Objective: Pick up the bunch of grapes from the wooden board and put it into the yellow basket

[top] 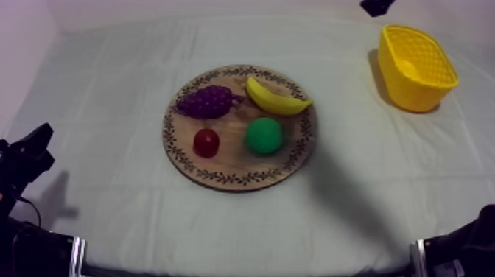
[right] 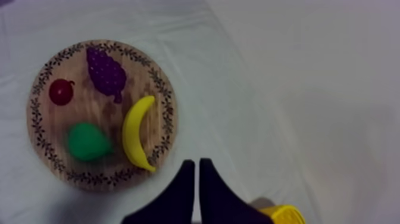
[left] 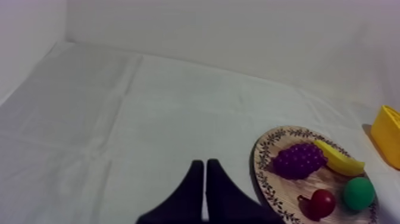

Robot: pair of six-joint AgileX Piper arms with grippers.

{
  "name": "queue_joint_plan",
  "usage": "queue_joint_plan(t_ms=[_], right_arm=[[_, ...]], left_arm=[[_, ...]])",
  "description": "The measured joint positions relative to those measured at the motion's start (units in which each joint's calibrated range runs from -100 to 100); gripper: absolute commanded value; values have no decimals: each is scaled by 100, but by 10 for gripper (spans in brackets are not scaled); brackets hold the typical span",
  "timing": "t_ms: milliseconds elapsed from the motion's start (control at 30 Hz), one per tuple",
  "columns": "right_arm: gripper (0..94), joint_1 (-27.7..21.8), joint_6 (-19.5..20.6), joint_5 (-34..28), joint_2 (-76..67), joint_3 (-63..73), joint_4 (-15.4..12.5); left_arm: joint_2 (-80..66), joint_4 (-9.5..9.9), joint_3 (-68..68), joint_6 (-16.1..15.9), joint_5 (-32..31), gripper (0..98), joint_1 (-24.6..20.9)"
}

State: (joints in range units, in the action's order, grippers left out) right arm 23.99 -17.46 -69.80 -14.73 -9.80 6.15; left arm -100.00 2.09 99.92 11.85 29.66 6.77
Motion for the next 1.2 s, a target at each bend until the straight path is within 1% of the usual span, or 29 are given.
queue_joint_plan(t_ms=[367,567,933,1200], right_arm=[[5,293,-147,-146,1160,844,83],[5,391,-244,-260,1785,1428,76],[5,569,-527,-1185,3146,2956,-179],[5,616,-671,-1647,3963,3705,-295]], left_arm=[[0,0,0,0,0,1,0],[0,0,0,0,0,1,0],[0,0,0,0,0,1,0],[0,0,0,0,-1,1,0]])
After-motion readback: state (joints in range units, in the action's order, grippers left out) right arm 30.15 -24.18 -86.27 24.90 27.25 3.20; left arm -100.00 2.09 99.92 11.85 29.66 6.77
